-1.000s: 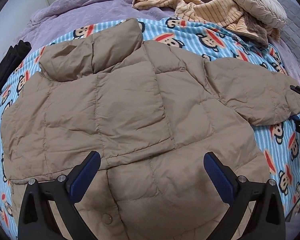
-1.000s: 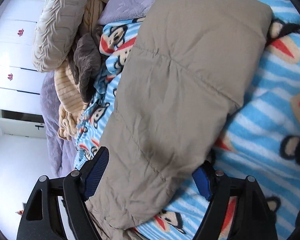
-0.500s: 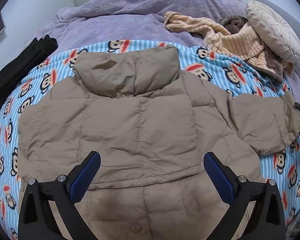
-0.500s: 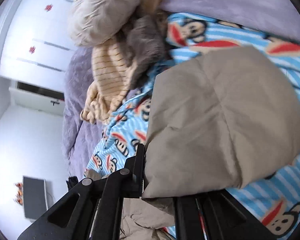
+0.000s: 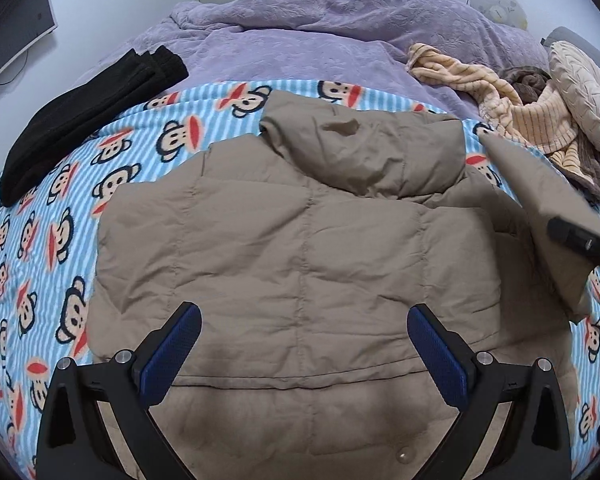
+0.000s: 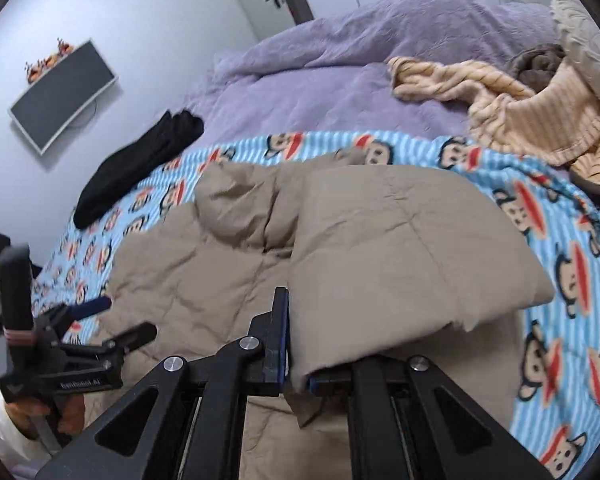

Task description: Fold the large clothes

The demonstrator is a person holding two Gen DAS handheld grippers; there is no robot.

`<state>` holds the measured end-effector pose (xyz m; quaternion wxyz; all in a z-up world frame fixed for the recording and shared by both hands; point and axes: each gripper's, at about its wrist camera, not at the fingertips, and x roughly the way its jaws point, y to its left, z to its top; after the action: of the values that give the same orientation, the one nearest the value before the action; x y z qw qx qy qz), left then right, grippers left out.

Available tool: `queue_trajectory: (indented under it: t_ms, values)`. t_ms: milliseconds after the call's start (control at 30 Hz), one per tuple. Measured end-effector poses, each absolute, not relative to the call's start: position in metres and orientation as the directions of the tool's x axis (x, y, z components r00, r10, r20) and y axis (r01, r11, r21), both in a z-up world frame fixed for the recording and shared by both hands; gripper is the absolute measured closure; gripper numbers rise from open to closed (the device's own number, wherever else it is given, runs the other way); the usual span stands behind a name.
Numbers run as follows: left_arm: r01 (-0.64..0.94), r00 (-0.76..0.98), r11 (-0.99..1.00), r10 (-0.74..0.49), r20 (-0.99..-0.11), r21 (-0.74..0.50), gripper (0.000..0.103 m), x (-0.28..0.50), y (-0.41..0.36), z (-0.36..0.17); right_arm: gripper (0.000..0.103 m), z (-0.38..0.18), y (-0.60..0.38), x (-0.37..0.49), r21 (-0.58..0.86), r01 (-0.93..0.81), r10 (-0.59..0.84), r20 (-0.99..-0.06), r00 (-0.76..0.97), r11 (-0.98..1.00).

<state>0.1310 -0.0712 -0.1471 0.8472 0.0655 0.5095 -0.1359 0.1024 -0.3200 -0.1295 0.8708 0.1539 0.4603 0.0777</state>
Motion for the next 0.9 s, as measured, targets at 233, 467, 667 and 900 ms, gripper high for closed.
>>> queue_trajectory:
  t_ms: [233,467,667,900]
  values:
    - [0.285,0.414,0.957,-0.169,-0.894,-0.048,0.000,0.138,-0.049,-0.168,0.095,-0.206,-0.297,0.090,0.379,0.130,0.301,-0.865,0.401,0.916]
    - [0.301,0.390,0.949,-0.214,-0.895,-0.096,0.000,0.143,-0.050,-0.172,0.057,-0.202,-0.332,0.068,0.497,0.291,0.366,-0.838,0.404,0.817]
    - [0.313,0.390,0.940,-0.260,-0.883,-0.139,0.000,0.163,-0.045,-0.168,0.032,-0.186,-0.392,0.043,0.590,0.437,0.308,-0.769,0.560,0.678]
    - [0.282,0.366,0.929,-0.337,-0.867,-0.242,0.006,0.176,-0.024,-0.167,0.092,-0.180,-0.414,0.075,0.659,0.506,0.275,-0.721,0.636,0.557]
